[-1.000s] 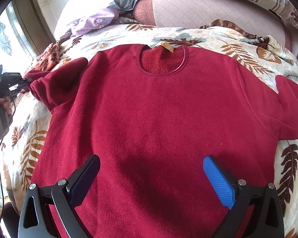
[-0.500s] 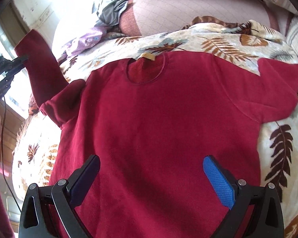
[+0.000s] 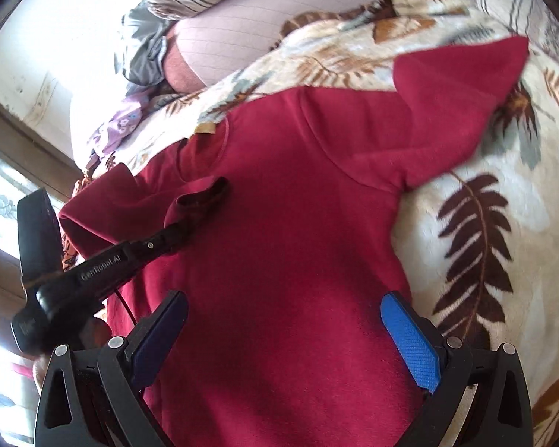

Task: Fold small clothes
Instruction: 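Fold the held sleeve across the sweatshirt body with the left gripper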

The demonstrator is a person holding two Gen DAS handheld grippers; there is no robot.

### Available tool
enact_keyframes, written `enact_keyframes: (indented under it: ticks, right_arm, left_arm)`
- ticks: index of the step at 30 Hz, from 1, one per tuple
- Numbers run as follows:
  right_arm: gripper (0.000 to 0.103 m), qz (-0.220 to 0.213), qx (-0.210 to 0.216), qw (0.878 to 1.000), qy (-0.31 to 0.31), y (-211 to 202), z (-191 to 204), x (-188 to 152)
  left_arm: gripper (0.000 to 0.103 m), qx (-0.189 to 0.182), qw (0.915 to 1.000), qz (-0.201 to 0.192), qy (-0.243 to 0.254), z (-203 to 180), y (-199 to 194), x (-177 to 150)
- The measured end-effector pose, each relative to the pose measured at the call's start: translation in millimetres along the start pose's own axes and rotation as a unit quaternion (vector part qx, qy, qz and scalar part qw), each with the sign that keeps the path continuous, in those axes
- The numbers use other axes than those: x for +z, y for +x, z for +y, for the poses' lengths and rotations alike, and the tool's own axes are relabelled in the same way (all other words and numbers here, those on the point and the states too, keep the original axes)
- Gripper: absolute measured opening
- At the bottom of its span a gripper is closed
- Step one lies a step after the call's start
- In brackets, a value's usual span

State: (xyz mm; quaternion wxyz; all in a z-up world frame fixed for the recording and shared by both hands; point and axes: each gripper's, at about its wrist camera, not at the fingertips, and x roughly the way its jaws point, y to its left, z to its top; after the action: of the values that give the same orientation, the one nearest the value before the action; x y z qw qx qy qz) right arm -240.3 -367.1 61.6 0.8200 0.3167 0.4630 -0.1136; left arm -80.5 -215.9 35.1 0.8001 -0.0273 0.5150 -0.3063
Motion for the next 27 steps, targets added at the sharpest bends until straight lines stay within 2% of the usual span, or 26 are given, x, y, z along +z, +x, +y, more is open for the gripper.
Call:
enact_keyframes:
  ticks: [2,4,10,14,19,21,27]
  right_arm:
    - [0.103,0.024,0.001,1.000,0.006,6.2,-1.4,1.2]
    - [0.103,0.028,-0.004,1.000,0.000,10.6,1.6,1.3]
    - [0.103,0.015,-0.058,0.996,-0.062,24.9,21.2,-4.8]
    - [0.103,0.009,-0.089,0.990,-0.107,34.2,35.4,-11.8]
    - [0.103,0.007,-0.134,0.979,-0.152,47.2,44.5,-20.8]
    - [0.103,0.007,-0.150,0.973,-0.175,52.7,49.4,-24.1]
    - [0.103,0.003,-0.134,0.976,-0.172,50.7,40.2,-24.3]
  left_arm:
    - [0.009,0.001,0.9998,-0.003,0.019,-3.6,-12.0,-0.2]
    - [0.009,-0.002,0.9993,-0.019,0.033,-2.8,-30.1,-4.2]
    - [0.009,0.062,0.9943,-0.063,0.060,4.3,-68.3,-19.5]
    - [0.009,0.111,0.9883,-0.084,0.063,10.3,-76.6,-28.6]
    - [0.009,0.153,0.9804,-0.108,0.061,22.9,-80.4,-34.8]
    - [0.009,0.155,0.9796,-0.113,0.058,27.6,-79.4,-36.0]
    - [0.009,0.148,0.9807,-0.118,0.049,40.3,-75.8,-34.6]
